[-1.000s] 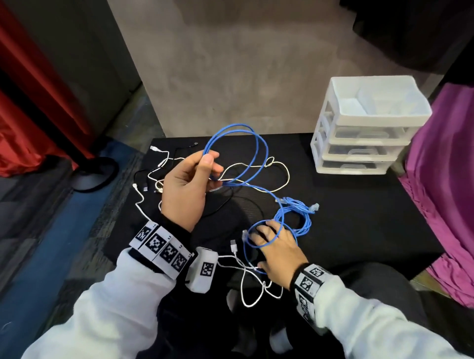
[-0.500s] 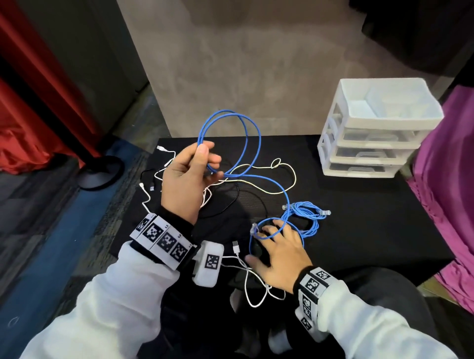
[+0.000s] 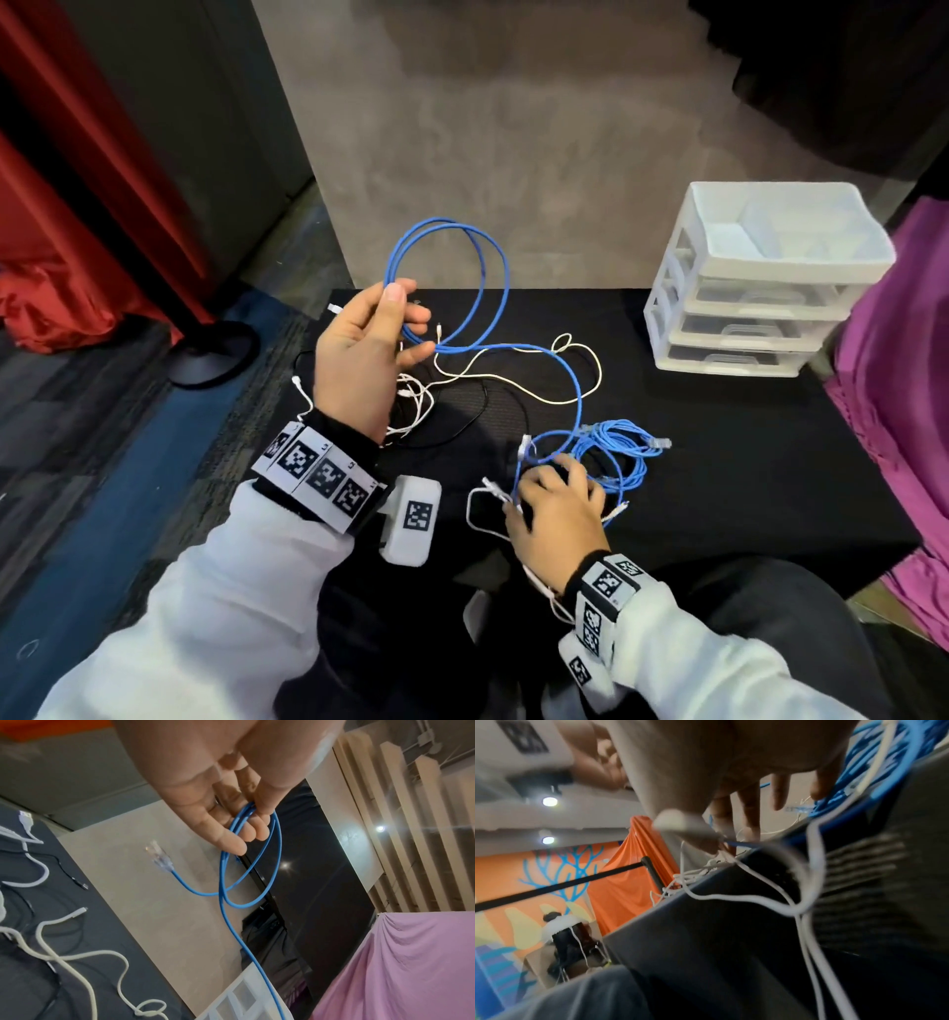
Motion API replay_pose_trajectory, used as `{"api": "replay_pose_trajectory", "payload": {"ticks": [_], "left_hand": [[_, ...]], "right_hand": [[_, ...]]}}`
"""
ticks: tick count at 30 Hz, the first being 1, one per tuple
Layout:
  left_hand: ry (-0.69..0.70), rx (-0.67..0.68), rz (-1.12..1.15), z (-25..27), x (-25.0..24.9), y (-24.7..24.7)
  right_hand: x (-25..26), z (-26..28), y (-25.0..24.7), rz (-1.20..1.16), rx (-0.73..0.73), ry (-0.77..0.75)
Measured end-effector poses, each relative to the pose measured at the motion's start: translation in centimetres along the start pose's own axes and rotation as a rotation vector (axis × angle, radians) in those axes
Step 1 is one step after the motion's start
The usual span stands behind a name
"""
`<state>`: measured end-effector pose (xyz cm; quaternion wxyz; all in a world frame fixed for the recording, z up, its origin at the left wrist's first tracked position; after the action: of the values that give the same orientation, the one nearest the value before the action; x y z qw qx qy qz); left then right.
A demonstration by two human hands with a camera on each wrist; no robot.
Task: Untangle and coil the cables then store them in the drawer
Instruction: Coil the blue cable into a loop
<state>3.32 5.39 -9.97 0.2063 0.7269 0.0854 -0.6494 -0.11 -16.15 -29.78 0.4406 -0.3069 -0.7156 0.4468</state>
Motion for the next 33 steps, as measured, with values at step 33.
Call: {"api": "replay_pose_trajectory", "payload": {"ticks": [33], "left_hand": [[-0.316, 0.206, -0.147, 1.9, 6.0, -0.3]], "right_hand": [[2.8, -7.3, -11.6, -0.692, 0.099, -0.083]]}}
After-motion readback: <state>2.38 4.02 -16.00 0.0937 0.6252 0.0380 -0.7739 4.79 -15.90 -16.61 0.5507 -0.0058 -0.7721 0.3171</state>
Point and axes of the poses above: each hand's wrist, its own z-axis away from the middle knuckle, its own y-axis out of the palm, x = y × z, the point moved 9 cm from there along -z, towards the middle knuckle, and after that the axes turned 7 degrees about -y, right-handed, at the moved point
